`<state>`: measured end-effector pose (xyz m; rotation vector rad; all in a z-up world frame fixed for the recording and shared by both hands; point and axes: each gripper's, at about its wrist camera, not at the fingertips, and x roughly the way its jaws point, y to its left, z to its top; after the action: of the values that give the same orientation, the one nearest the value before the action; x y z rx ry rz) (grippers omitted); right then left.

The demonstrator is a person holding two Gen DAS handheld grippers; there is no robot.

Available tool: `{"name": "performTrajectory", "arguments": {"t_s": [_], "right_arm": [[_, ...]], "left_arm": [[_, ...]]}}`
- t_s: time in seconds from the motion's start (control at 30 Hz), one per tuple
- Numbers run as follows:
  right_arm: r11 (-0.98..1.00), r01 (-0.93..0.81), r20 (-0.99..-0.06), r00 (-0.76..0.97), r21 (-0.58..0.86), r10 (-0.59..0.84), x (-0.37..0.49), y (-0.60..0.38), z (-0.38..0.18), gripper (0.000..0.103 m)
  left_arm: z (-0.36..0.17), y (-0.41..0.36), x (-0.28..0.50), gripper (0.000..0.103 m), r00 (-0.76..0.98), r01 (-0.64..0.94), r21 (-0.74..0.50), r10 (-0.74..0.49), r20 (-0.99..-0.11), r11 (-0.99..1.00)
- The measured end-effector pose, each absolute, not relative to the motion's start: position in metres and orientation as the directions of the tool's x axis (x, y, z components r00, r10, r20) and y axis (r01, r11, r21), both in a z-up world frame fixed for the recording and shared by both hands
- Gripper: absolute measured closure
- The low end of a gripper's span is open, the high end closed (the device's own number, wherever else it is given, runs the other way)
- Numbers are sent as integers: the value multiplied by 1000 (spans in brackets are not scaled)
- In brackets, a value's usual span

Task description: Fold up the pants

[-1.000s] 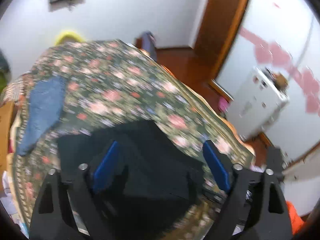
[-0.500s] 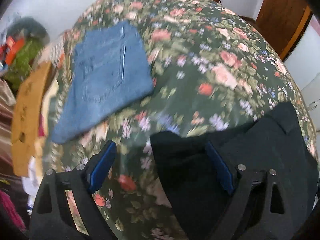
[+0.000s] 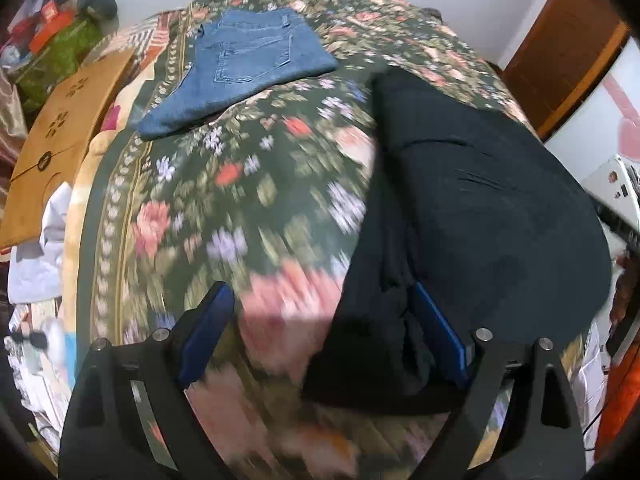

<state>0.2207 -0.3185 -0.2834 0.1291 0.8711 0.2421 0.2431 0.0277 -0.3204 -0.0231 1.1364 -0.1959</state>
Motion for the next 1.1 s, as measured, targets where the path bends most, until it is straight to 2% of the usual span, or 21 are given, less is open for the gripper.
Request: {"name": "performTrajectory", "arguments": {"t_s": [0.13,0.27,0.37,0.43,0.53,0.63,0.73,0.8,0.9,1.0,1.03,1.1], "right_arm": [[956,-224,-711,641,188,289,203,-299,-262,49],[927,-317,-686,631,199,363,186,-269,-253,49],[914,-374,-711,600,155,366,179,-242,-269,53],[913,-388,-743,573,124,345,176,-230,-290,58],[918,-380,-755,567,115,329,172,-229,-310,58],[915,-374,-769,537,151,347,177,-236,-296,58],[907,-375,-722,571,194,391,181,-244,-273,58],[906,-378,-698,597,190,396,186,-242,-264,58],[918,-364,-688,627,155,365,197,-235,-268,58],[939,-332,-746,600,94,287,214,-233,-295,58],[938,-332,-757,587,98,287,217,-236,-302,59],[943,-321,-762,589,84,269,216,-243,-306,61]], "left_arm": [[-311,27,224,11,495,147,-36,-105,-862,988],[-318,41,229,12,523,78,120,61,-850,990],[-315,53,231,18,485,73,34,-6,-874,997],[-302,53,227,19,514,71,52,8,-858,996],[-279,45,225,19,551,120,33,-39,-833,992],[-258,28,224,19,567,190,-29,-134,-813,981],[-245,1,227,19,579,259,-51,-197,-791,965],[-246,-20,234,19,577,301,-38,-214,-789,953],[-260,-47,251,19,573,324,37,-165,-803,945],[-285,-58,268,18,548,321,86,-111,-829,943],[-294,-57,274,18,532,320,92,-99,-841,943],[-305,-47,280,18,485,317,14,-150,-861,948]]}}
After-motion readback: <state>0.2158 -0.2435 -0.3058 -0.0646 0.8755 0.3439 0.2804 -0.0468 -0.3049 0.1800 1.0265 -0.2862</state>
